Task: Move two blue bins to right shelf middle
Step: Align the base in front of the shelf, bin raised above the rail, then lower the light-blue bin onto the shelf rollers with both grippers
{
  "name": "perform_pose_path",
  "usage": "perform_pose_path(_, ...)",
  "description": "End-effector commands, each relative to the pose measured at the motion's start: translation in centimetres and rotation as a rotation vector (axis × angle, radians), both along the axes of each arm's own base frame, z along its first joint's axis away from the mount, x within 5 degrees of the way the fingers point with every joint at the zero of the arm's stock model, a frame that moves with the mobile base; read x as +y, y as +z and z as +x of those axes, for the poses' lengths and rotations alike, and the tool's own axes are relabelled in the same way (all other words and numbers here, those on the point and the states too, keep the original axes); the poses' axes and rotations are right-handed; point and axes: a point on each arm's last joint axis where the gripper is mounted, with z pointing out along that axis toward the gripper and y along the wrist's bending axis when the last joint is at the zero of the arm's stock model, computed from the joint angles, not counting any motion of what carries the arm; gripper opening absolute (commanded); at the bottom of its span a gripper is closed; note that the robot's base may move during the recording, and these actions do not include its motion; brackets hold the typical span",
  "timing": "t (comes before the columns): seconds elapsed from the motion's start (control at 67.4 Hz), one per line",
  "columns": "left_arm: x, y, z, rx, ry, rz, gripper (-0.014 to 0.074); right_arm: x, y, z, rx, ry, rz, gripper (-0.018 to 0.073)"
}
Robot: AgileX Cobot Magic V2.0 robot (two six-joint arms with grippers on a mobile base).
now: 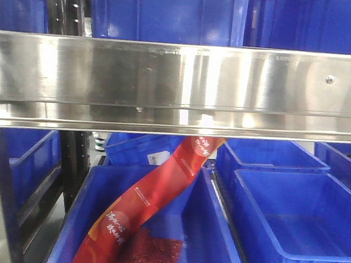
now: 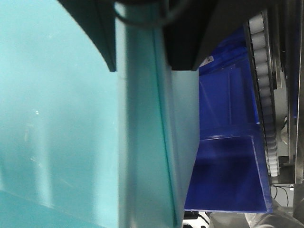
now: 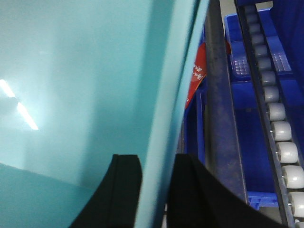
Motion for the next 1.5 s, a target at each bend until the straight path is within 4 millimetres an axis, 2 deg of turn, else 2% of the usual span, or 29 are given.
perform_pose_path(0.0,0.1,2.4,-1.1,-0.104,-0.008,-0.13,-0.0111,-0.1,1.3,-0.3,-0.095,0.018,0.02,-0.0162)
perform_pose_path(0.787,0.0,2.1,-1.2,-0.064,-0.023,-0.131,-0.0111,0.0,1.4,-0.3,-0.108,0.017,0.025,-0.0162)
perform_pose_path(0.906,-0.2,0.9,-1.6,0.053,-0.051,-0.084,-0.0111,0.0,1.1,0.1,-0.105,0.015,0.011,-0.0162)
perform_pose_path(1.084,-0.4,-1.1,-1.2,0.198,-0.062,0.012,-0.0111,0.6,-0.4,1.8,-0.067,0.032,-0.04,-0.0162)
perform_pose_path(1.485,-1.1,-6.8,2.1,0.478,-0.042,0.218,-0.0111,1.6,-5.0,6.9,-0.022,-0.003,-0.18,-0.0162)
